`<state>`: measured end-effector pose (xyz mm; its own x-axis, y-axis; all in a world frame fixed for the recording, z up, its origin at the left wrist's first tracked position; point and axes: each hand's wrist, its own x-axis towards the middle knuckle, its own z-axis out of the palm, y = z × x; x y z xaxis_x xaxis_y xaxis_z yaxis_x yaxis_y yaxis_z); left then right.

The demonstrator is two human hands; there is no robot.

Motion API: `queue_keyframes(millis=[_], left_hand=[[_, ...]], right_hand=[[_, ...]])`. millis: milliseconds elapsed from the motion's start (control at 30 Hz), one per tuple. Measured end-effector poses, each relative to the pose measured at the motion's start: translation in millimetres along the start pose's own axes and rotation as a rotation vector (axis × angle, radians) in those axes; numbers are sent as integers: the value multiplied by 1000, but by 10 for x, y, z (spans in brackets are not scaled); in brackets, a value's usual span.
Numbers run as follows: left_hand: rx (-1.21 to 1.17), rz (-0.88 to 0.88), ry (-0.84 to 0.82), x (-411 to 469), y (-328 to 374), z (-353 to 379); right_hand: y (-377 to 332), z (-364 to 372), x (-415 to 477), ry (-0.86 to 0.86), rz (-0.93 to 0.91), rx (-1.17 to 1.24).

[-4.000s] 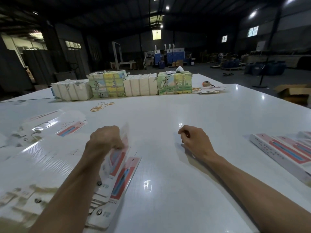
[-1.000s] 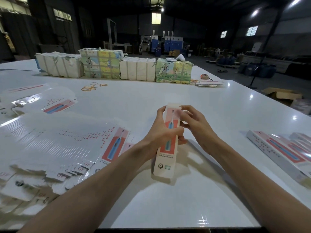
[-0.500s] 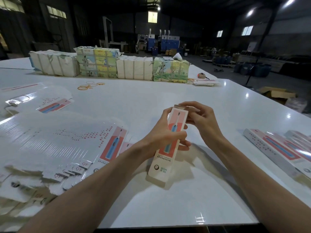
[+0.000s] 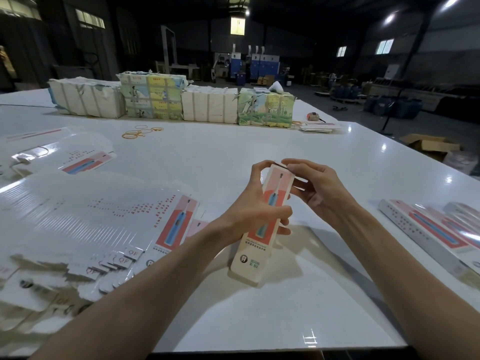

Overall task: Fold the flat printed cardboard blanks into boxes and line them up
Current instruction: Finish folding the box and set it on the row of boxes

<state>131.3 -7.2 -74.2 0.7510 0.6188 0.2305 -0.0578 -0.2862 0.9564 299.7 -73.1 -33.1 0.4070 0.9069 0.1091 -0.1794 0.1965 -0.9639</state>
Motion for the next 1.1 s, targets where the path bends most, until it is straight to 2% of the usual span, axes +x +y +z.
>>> queue_keyframes(millis=[200, 400, 567, 700, 933, 1100], left_hand=[[13, 29, 6, 8, -21, 18], [4, 37, 2, 4, -7, 24], [-18, -1, 67, 17, 2, -41], [-55, -45, 100, 33, 3, -60], [-120, -73, 103, 42, -5, -23], [-225, -103, 124, 42, -9, -44]], right_hand=[[7, -13, 11, 43, 18, -20], [3, -13, -6, 0, -22, -79], [6, 25, -39, -156, -60, -109], [106, 112, -53, -52, -147, -247], [174, 103, -64, -28, -281, -357], [235, 205, -79, 6, -304, -487]])
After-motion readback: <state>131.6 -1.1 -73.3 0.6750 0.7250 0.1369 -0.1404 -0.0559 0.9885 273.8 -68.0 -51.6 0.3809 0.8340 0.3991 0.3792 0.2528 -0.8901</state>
